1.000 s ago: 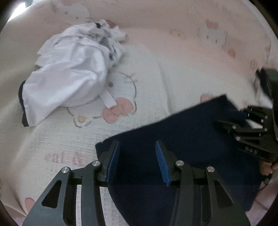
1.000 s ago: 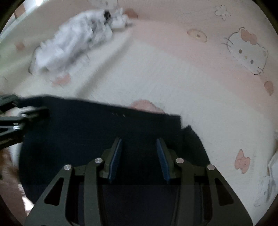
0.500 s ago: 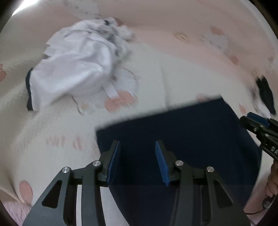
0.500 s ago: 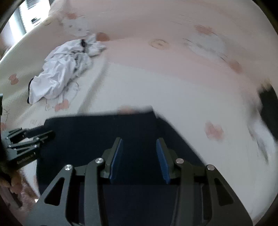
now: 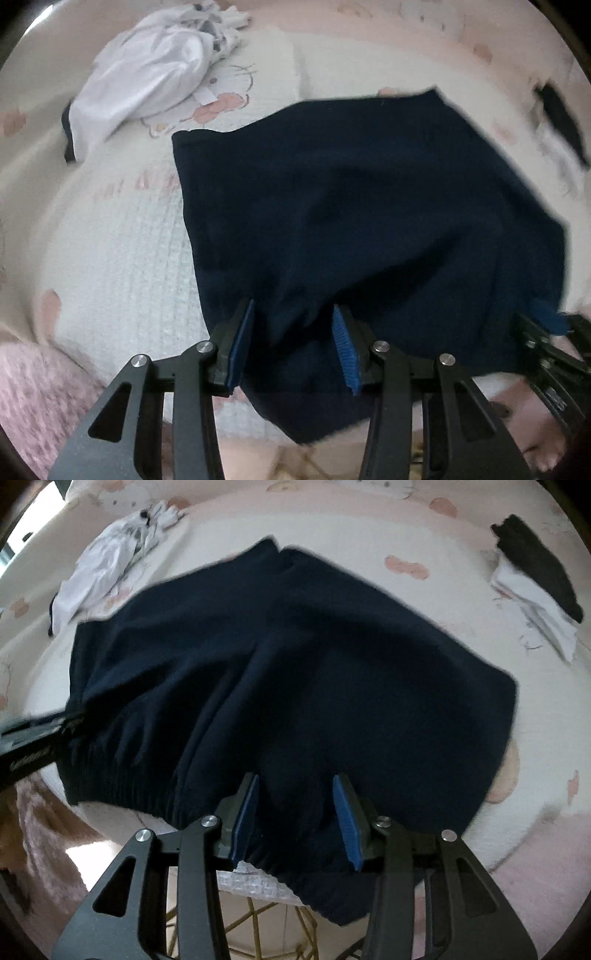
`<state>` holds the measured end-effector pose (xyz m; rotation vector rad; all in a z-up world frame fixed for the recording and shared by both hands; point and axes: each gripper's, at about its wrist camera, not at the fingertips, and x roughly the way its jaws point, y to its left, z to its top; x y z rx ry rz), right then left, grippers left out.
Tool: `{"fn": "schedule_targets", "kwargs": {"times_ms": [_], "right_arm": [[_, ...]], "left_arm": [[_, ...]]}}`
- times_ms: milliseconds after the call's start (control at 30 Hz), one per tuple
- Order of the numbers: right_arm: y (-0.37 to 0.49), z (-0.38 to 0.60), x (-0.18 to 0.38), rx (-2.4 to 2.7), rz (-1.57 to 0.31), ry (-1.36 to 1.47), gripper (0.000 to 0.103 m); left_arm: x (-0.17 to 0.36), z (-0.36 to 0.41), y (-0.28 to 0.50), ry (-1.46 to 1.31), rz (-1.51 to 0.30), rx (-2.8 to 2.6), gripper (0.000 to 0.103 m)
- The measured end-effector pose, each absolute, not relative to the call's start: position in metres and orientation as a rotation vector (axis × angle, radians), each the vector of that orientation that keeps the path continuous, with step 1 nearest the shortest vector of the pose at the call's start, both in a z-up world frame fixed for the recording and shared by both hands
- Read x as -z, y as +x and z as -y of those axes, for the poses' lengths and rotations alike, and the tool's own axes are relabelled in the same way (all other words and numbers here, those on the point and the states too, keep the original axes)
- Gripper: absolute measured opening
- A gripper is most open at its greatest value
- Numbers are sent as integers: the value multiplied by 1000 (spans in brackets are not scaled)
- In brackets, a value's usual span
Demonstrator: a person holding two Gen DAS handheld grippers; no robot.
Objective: Fold clothes
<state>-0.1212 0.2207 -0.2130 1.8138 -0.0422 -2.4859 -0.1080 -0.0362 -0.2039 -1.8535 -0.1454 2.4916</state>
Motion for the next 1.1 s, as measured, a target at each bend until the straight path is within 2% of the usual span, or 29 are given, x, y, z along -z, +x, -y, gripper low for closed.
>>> {"fn": "schedule_targets", "kwargs": {"times_ms": [100, 200, 267, 300, 367, 433, 533, 600, 733, 800, 900, 1033, 1100], "right_arm": [[-110, -225, 198, 2563, 29, 1744, 45], [-108, -233, 213, 2537, 42, 1834, 46], [-109, -240, 225, 2509, 62, 1901, 46], [-110, -248, 227, 2509, 103, 1912, 47], [-109, -264, 227, 2518, 188, 1932, 47], [-105, -278, 219, 2540, 286, 1909, 47], [-93, -296, 206, 2572, 415, 1869, 55], [-85, -306, 202, 2591, 462, 1871, 59], [-75, -320, 201, 2598, 520, 1920, 59], [-71, -324, 201, 2603, 531, 1921, 59], [-68, -319, 199, 2593, 587, 1877, 59], [-70, -307, 197, 2564, 554, 1822, 59], [-71, -303, 197, 2558, 528, 1810, 59]], "left_arm": [[193, 29, -92, -1780, 124, -2483, 45], [213, 29, -83, -1908, 108, -2405, 45], [212, 39, -80, -1943, 167, -2390, 45], [211, 45, -81, -1962, 212, -2397, 45], [205, 55, -79, -1988, 142, -2508, 43], [202, 65, -76, -1973, 208, -2530, 44], [196, 69, -71, -1869, 381, -2476, 44], [186, 57, -70, -1755, 368, -2479, 44], [172, 32, -75, -1600, 335, -2413, 44], [172, 26, -66, -1628, 265, -2381, 44], [211, 21, -83, -1837, 18, -2398, 43], [219, 60, -92, -1945, 190, -2474, 44], [211, 77, -92, -1948, 204, -2585, 44]]}}
